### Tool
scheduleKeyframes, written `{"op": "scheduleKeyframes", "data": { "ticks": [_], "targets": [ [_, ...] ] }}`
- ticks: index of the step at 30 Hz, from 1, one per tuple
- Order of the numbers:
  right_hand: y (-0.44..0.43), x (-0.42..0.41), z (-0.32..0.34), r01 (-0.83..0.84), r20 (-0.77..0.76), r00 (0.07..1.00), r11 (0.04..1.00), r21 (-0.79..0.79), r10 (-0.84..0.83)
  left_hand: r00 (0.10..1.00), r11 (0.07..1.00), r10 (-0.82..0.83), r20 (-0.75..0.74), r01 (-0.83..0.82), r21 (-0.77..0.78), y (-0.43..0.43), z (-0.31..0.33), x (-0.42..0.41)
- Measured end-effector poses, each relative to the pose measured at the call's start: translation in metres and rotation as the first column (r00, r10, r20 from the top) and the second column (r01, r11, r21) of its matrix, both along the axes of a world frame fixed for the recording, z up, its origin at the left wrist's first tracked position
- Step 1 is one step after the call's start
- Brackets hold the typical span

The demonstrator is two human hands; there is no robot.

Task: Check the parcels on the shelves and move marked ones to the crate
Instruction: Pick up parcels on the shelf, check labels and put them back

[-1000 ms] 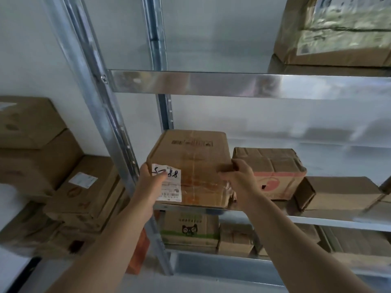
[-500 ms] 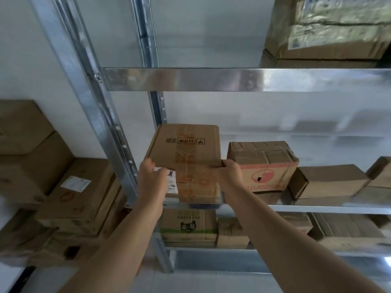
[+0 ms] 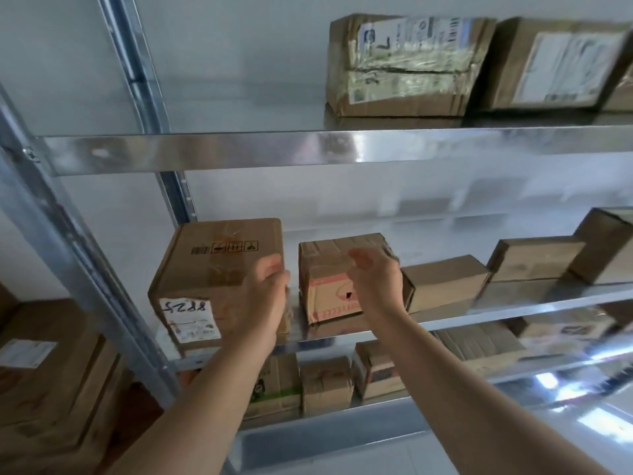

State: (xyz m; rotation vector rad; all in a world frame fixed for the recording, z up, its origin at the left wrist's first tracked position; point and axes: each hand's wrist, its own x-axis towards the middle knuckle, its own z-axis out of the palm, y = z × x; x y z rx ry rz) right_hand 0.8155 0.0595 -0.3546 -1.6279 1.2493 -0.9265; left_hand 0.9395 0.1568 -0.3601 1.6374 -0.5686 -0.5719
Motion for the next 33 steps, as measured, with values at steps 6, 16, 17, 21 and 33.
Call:
{"op": "scheduleKeyframes", "data": {
  "ticks": [6, 16, 17, 21, 33],
  "targets": [
    [-0.052, -0.027, -0.014, -0.005, -0.049, 0.999, 1.0, 0.017, 0.006, 0.996, 0.999, -0.035, -0.084, 0.037, 0.033, -0.046, -0.008, -0.024],
    [-0.117, -0.04, -0.035, -0.115, -0.201, 0.966, 0.968, 0.225, 0.161, 0.972, 0.972, 0.185, -0.145, -0.159, 0.174, -0.083, -0.03, -0.041],
    [-0.119, -0.039, -0.036, -0.126, -0.219, 0.959, 0.962, 0.24, 0.181, 0.967, 0.969, 0.195, -0.161, -0.165, 0.183, -0.083, -0.031, -0.042],
    [-0.127, -0.038, -0.043, -0.19, -0.231, 0.94, 0.946, 0.262, 0.253, 0.949, 0.959, 0.229, -0.215, -0.182, 0.218, -0.087, -0.033, -0.045],
    [-0.108, -0.074, 0.008, -0.209, 0.125, 0.974, 0.961, 0.179, 0.188, 0.975, 0.983, 0.153, -0.161, -0.134, 0.126, -0.062, 0.005, -0.055]
  ]
}}
